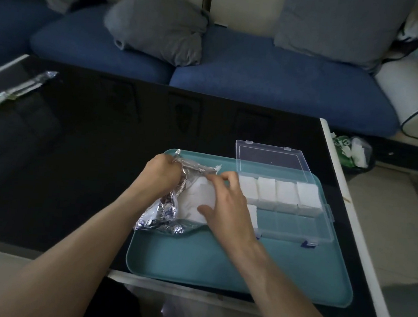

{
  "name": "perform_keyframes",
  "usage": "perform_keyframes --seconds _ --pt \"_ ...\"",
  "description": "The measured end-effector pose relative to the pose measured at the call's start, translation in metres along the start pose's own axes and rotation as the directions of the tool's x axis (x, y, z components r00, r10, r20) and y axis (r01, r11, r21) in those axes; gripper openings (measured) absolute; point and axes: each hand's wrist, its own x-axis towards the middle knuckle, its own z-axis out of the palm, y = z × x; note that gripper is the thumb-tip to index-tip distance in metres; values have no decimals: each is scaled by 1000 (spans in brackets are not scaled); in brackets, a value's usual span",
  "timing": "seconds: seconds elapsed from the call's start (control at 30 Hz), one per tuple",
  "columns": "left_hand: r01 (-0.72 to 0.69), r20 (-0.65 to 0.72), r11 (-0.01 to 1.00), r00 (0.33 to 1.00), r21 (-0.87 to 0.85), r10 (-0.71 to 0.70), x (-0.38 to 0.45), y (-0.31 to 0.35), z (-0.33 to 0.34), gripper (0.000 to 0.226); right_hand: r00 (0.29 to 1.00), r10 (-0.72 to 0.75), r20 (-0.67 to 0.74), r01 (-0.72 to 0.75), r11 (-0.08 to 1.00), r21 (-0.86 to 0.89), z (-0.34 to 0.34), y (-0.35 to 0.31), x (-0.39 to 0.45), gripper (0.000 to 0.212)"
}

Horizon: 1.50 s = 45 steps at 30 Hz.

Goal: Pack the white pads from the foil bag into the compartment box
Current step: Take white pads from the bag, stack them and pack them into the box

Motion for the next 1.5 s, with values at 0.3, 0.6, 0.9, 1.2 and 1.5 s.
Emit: perform_keyframes --seconds 0.3,0.6,0.9,1.2,1.5 --pt "140 76 974 989 -178 -128 -3 -1 3 28 981 -95 171 96 995 3 5 0 13 73" --pt "219 125 939 974 -264 -192 -4 0 -1 18 981 -190 35 192 979 -64 12 7 16 12" --pt "-216 205 902 968 375 146 -13 3 -2 27 983 -183 -3 183 982 -40 -4 8 20 13" --pt "-185 -30 872 975 454 222 -14 4 3 24 992 -94 -79 95 996 4 -12 11 15 17" --pt "-226 -49 877 961 425 272 -19 6 15 28 980 -112 -164 116 993 15 -13 5 14 17"
